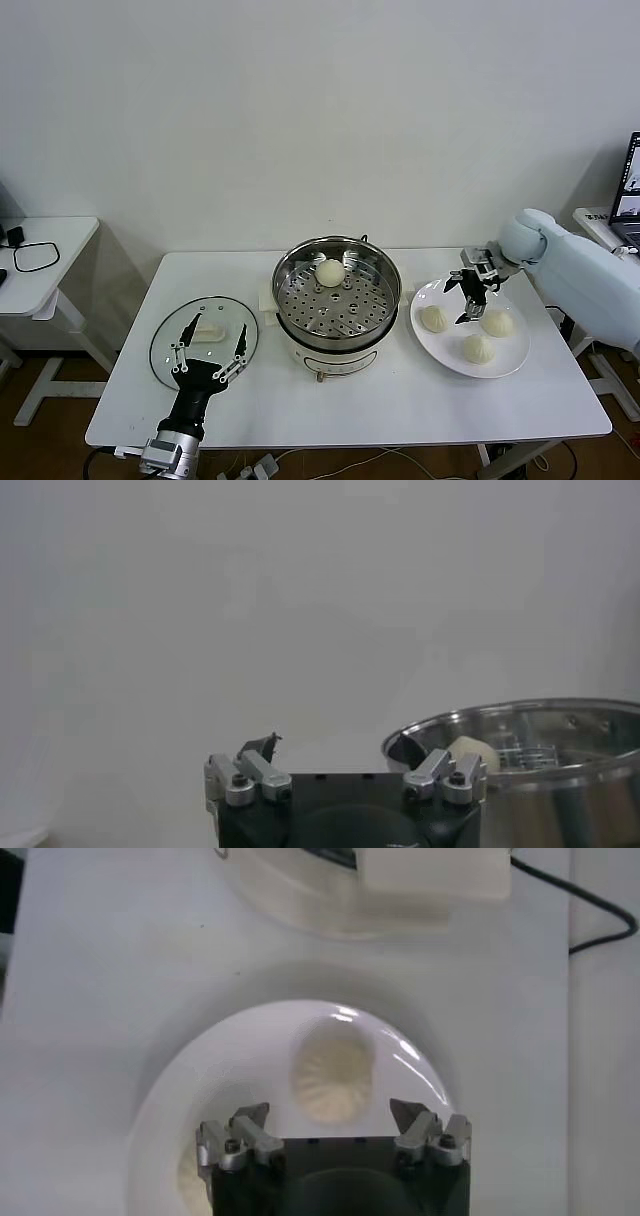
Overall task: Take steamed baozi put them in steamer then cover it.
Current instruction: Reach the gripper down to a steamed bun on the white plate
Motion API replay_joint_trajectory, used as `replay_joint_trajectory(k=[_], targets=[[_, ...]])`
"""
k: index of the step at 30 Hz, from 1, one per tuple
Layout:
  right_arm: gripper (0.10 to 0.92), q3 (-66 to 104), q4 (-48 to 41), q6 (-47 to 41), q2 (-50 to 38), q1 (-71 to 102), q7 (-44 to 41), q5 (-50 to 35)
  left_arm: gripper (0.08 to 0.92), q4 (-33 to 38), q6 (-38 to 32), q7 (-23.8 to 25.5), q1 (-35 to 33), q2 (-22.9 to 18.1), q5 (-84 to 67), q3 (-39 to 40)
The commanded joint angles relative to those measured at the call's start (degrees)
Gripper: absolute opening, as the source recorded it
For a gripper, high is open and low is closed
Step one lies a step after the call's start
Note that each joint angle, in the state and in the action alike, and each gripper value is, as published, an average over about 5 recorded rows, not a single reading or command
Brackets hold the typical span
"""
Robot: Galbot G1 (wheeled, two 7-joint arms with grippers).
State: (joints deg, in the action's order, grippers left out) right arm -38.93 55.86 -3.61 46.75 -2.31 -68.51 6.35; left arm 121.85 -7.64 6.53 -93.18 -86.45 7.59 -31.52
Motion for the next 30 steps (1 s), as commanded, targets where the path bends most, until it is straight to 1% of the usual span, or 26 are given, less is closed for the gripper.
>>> replay_joint_trajectory(k=[1, 12, 30], targets=[[0.823, 3.9, -8.36, -0.32, 5.61, 3.15, 1.11, 3.15, 0.823, -0.76, -0.03, 0.06, 0.31, 0.04, 0.05, -0.12], [0.823, 6.64, -12.6, 1.14, 8.93, 4.59, 1.83, 6.34, 0.823, -1.86, 0.01, 0.07, 1.11, 0.05, 0.01, -0.09], [0.815, 7.59, -11.97, 1.19, 9.4, 5.42, 1.42, 7.3, 0.823, -2.06, -0.25, 0.07, 1.12, -0.09, 0.05, -0.22]])
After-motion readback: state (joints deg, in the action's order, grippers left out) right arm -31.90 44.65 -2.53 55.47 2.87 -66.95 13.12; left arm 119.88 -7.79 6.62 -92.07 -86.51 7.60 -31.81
